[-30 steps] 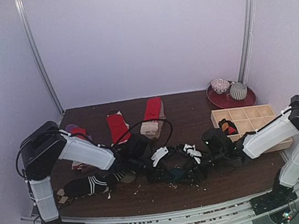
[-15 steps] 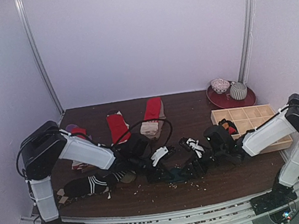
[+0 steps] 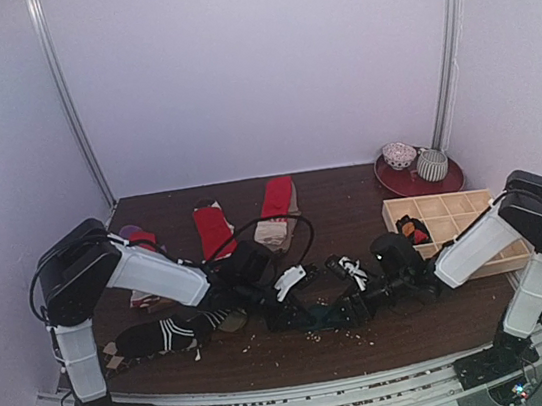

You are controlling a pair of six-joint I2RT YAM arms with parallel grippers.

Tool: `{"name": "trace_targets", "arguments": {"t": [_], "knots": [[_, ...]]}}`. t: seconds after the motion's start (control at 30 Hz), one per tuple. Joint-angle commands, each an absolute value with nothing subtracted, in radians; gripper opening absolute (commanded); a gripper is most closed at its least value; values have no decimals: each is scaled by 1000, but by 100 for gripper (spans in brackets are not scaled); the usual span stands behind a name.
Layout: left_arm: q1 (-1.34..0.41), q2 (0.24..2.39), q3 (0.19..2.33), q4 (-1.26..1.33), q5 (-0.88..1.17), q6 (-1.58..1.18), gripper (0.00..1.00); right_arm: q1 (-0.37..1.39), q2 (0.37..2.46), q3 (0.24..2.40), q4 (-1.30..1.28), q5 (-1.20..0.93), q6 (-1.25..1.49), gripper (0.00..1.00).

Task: Roll the socks
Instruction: Pick up the sock from the center of the board.

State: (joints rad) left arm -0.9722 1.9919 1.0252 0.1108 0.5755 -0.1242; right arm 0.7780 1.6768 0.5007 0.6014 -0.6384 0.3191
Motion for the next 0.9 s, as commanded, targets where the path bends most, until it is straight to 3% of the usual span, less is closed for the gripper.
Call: {"name": "trace_targets", "arguments": {"t": [0.0, 0.33, 0.63, 0.73, 0.87], "knots": [[-988, 2111, 956, -239, 467, -113, 0, 776, 1706, 451, 577, -685, 364, 66], [-988, 2134, 982, -258, 441, -99, 0, 784, 1761, 514, 602, -708, 393, 55], [-988, 2133, 1013, -263, 404, -96, 1, 784, 1807, 507, 625, -712, 424, 15], [-988, 2126, 1036, -264, 373, -99, 13, 784, 1785, 481, 629, -679, 442, 4], [-989, 2049, 1055, -245, 297, -108, 50, 784, 1688, 456, 619, -611, 470, 0]]}}
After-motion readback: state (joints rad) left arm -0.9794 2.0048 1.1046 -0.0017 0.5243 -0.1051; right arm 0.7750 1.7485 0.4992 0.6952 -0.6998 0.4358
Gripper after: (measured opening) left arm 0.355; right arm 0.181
